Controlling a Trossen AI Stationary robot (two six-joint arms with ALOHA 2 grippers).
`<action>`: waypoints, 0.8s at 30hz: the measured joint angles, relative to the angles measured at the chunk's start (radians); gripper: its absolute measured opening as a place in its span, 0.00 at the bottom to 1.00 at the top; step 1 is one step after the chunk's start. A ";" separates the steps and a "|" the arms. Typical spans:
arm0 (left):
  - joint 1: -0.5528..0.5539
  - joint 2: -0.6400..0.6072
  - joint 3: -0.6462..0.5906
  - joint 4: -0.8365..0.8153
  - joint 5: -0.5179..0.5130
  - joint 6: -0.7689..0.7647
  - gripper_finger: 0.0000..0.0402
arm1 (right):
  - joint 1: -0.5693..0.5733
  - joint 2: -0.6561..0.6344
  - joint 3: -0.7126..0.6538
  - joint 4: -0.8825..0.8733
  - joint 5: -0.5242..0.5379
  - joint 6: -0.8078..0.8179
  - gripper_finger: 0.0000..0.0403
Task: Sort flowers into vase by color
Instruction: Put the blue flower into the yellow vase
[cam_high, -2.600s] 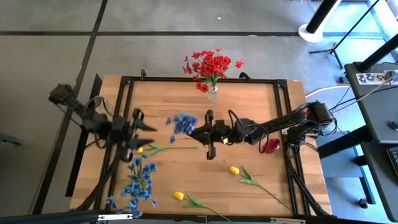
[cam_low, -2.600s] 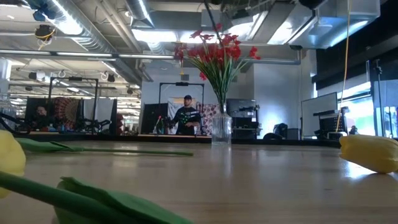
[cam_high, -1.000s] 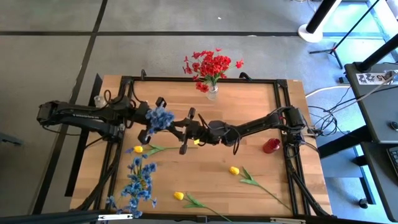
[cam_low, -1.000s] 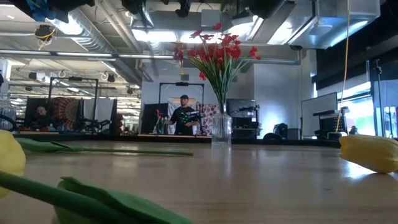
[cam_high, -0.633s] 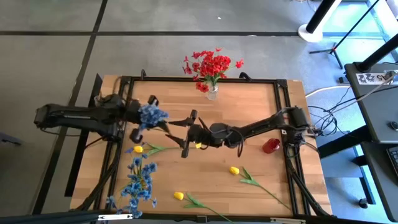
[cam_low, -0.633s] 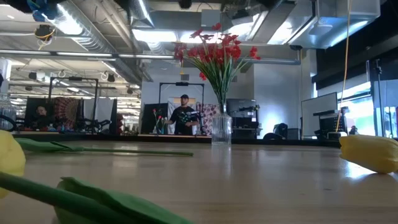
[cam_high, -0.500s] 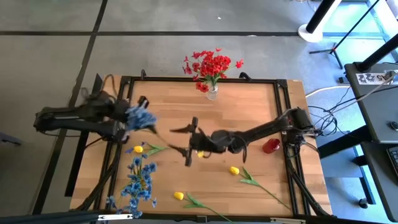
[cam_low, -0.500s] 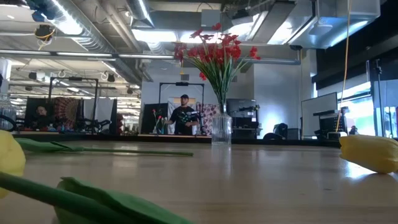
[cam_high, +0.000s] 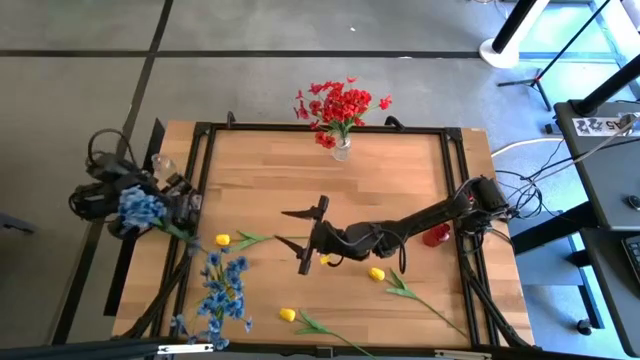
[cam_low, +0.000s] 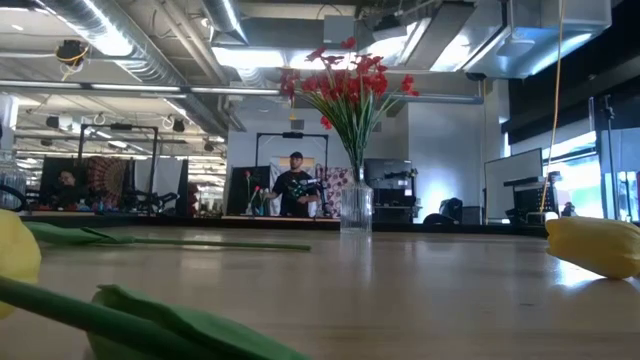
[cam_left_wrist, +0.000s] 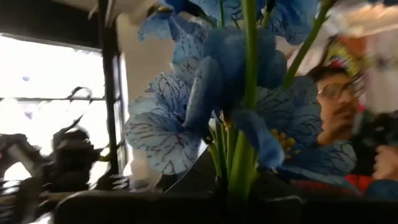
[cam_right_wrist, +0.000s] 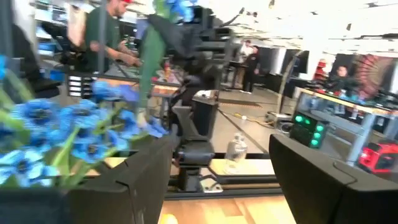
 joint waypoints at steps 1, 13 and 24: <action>-0.006 -0.025 -0.031 0.043 0.004 -0.026 0.02 | -0.002 0.000 0.000 0.000 0.013 0.001 0.67; -0.115 -0.013 -0.291 0.495 0.056 -0.187 0.02 | -0.001 0.001 0.000 -0.018 0.116 0.032 0.67; -0.258 -0.010 -0.353 0.539 -0.014 -0.134 0.02 | -0.001 0.001 0.000 -0.036 0.117 0.053 0.67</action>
